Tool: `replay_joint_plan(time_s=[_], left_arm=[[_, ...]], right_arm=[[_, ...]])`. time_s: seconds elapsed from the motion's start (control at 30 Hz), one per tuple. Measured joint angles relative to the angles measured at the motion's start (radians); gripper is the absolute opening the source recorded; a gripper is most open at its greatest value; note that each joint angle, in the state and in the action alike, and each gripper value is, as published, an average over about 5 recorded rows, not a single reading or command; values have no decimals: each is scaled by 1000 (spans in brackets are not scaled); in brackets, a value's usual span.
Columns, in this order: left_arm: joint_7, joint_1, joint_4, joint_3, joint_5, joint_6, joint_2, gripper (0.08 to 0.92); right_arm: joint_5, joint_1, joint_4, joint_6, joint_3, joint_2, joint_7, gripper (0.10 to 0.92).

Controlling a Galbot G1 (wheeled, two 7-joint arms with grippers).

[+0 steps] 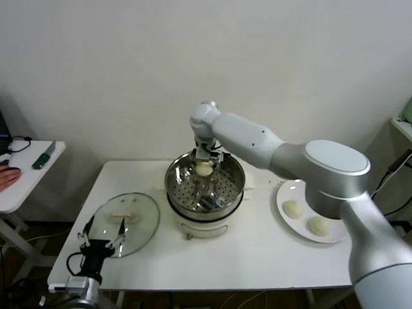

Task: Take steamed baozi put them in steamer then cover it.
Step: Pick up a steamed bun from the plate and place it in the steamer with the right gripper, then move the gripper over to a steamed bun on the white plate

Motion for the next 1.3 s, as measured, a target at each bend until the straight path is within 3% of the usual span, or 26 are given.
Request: replay_joint_plan(time_s=[0.27,0.47,0.73,1.03,1.3], left_arm=[[-1,2,4,-1,-1,-3,-2,823],[-2,10,6,-2,-2,-6,-8,823],[-3,18,-1,-4,-2,-7,-13,823],[-3,23,-14,-4,-2,-6,-14,823],[-3,34,-31,0,-3,-6,-11,823]], right_arm=[[-15,-19,-28,4,4,19,6,741],[-11,-25,-31,8,5,17,-1,817],[46,5,10,-8,-2,-19,-36,823],[295,127,109,-100,-78,-124,-98,823],[620,273,246,-334,-244,-293,-67,823]])
